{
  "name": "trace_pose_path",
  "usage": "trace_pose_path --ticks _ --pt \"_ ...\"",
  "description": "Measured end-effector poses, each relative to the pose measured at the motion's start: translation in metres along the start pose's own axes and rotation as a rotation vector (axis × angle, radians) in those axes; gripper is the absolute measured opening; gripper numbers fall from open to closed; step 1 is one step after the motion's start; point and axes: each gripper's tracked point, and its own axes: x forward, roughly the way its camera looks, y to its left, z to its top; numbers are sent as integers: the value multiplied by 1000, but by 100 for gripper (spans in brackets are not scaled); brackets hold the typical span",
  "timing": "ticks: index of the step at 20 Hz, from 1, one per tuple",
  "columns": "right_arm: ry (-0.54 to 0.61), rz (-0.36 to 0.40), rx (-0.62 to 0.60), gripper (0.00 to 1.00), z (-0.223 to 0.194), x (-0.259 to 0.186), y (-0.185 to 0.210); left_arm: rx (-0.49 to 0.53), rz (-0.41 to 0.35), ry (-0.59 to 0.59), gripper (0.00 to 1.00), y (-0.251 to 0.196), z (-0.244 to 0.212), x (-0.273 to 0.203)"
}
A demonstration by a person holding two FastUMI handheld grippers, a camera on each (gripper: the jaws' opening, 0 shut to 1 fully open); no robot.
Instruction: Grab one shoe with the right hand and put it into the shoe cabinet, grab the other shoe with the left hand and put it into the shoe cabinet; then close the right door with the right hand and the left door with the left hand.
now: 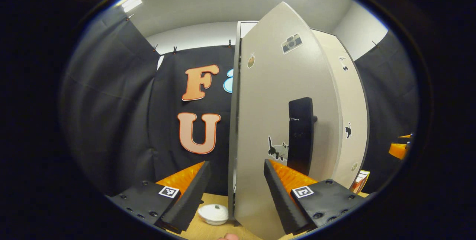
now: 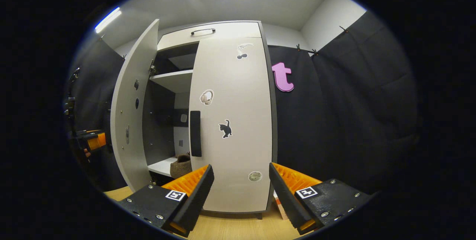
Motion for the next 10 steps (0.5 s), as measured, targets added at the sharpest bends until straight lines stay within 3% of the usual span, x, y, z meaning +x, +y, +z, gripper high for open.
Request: trace_pose_path --ticks 10 --pt "8 -29 -6 92 -6 -4 -7 -30 -175 21 94 -83 -6 18"
